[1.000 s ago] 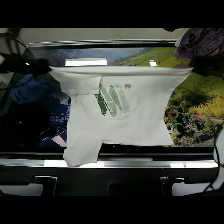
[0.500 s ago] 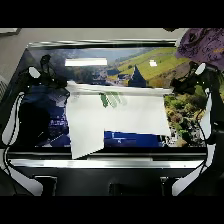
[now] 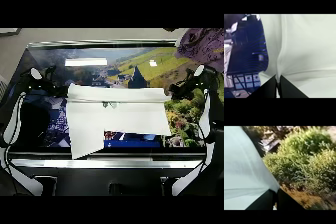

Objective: Fold the clothes and pants, and hang the long-sleeved shirts on hangers.

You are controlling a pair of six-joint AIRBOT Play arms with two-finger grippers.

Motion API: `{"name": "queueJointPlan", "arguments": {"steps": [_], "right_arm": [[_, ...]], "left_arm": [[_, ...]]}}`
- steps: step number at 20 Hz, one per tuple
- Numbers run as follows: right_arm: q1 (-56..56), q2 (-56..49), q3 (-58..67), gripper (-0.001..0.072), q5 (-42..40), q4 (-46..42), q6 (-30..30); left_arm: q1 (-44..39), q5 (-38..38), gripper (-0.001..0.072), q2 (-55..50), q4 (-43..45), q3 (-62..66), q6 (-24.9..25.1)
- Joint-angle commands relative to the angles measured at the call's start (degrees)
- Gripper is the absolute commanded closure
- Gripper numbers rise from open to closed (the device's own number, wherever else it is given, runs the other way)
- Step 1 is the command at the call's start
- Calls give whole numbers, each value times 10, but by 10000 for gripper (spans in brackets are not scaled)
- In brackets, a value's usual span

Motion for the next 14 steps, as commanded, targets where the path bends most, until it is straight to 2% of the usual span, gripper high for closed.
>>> {"name": "queueJointPlan", "arguments": {"steps": [1,9,14], "right_arm": [[1,-5,0,690,40,23,0],[47,-15,0,689,63,-46,2],[51,-21,0,688,88,-42,13]], "left_arm": [[0,-89,692,0,-4,0,-3],[0,-116,691,0,-9,0,-14],[0,-125,691,0,-9,0,-14]]}}
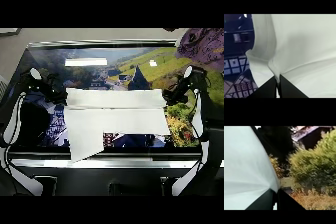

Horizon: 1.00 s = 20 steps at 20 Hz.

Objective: Fold the clothes and pants, and hang the long-sleeved shirts on hangers.

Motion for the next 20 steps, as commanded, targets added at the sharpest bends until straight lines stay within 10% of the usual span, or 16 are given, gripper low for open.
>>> {"name": "queueJointPlan", "arguments": {"steps": [1,12,18,20], "right_arm": [[4,-4,0,688,23,-5,6],[4,-7,0,630,33,78,10],[2,-2,0,238,50,77,1],[2,27,0,234,51,46,-47]], "left_arm": [[0,-8,691,-1,-1,0,-1],[0,-3,684,-21,-1,0,-12],[3,-14,76,-17,-1,14,-12],[19,-35,26,-5,-2,47,-34]]}}
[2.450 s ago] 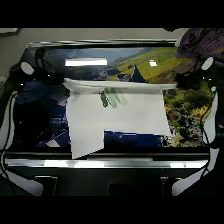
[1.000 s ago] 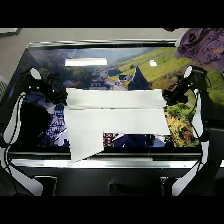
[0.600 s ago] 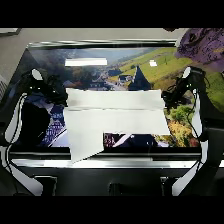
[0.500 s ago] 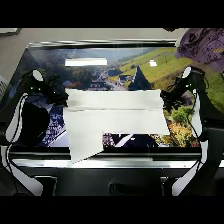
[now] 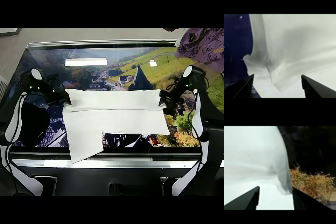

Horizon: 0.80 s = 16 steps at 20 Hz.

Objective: Fold the clothes and pants, and hang the long-sleeved shirts on hangers.

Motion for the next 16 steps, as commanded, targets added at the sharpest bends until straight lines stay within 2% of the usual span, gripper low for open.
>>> {"name": "queueJointPlan", "arguments": {"steps": [1,3,5,8,12,16], "right_arm": [[-11,44,0,234,-6,-24,-50],[-57,84,0,234,-14,14,-74],[-119,120,-31,235,-2,70,-91],[-191,194,-186,235,-15,156,-124],[-207,280,-415,236,-79,178,-175],[-207,292,-488,236,-99,195,-191]], "left_arm": [[26,-24,26,30,0,33,-19],[65,-30,26,83,-26,17,-19],[115,-23,27,155,-60,-57,-17],[187,37,29,290,-122,-286,17],[218,134,32,455,-202,-600,70],[218,182,33,518,-249,-744,102]]}}
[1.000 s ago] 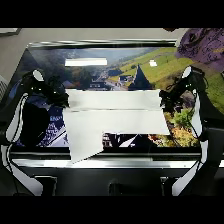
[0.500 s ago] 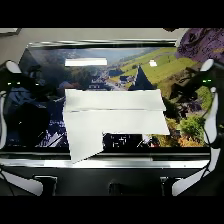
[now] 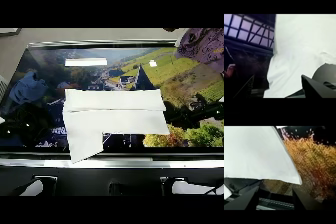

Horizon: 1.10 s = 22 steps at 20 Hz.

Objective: Fold the clothes and pants, and hang the long-sleeved shirts on hangers.

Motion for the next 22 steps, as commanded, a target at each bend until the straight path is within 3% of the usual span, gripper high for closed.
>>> {"name": "queueJointPlan", "arguments": {"steps": [1,10,22], "right_arm": [[-5,18,-64,236,-25,18,-20],[-5,18,-64,236,-48,21,-20],[-5,18,-64,236,-46,21,-20]], "left_arm": [[8,50,33,54,-47,-133,31],[1,64,34,37,-79,-159,41],[-147,108,39,-58,-133,-159,20]]}}
